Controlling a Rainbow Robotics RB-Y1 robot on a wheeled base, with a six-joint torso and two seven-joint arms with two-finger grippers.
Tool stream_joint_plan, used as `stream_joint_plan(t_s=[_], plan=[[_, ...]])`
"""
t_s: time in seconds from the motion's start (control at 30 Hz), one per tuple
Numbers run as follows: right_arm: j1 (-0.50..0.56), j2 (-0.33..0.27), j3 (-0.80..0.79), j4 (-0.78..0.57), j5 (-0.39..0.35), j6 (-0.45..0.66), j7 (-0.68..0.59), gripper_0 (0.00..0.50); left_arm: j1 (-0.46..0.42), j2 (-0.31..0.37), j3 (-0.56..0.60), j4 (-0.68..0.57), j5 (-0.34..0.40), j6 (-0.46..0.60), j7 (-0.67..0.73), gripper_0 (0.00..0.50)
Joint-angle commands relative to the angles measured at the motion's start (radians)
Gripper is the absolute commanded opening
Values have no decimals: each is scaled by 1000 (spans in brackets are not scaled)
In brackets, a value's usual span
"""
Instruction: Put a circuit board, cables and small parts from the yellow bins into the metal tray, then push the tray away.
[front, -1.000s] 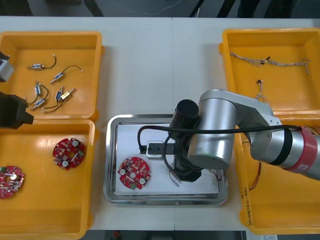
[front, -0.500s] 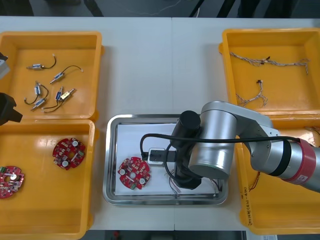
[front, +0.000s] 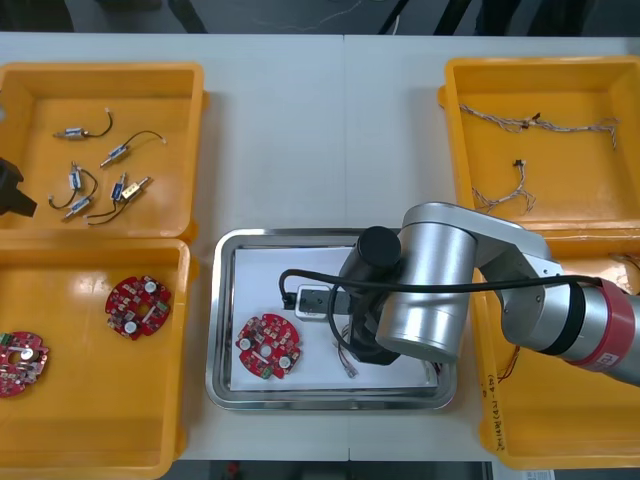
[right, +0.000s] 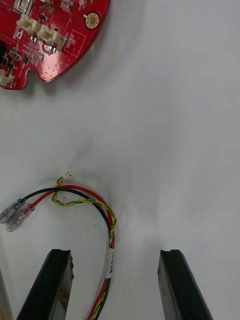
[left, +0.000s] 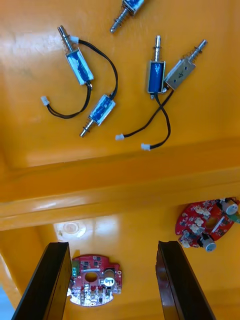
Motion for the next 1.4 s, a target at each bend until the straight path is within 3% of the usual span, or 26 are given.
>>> stream_joint_plan(t_s=[0.03,0.27,0.57,0.77,1.07,1.4], plan=[[8,4,-9,-71,16,29,-53,500,-110,26,-69,59,-21,-11,-119,500],[8,16,-82,-132,-11,135,-64,500,-193,26,-150,184,-19,-12,-115,500],[-15,19,-254,-181,-140,263,-87,500,-296,26,-241,371,-18,-29,-118,500],[-46,19,-384,-203,-179,383,-109,500,-359,24,-311,475,-12,-57,-121,500],[-82,15,-582,-204,-169,383,-149,500,-440,-7,-387,615,-24,-109,-133,500],[-84,-48,-782,-111,-182,383,-179,500,-498,-16,-476,725,-18,-193,-162,500]])
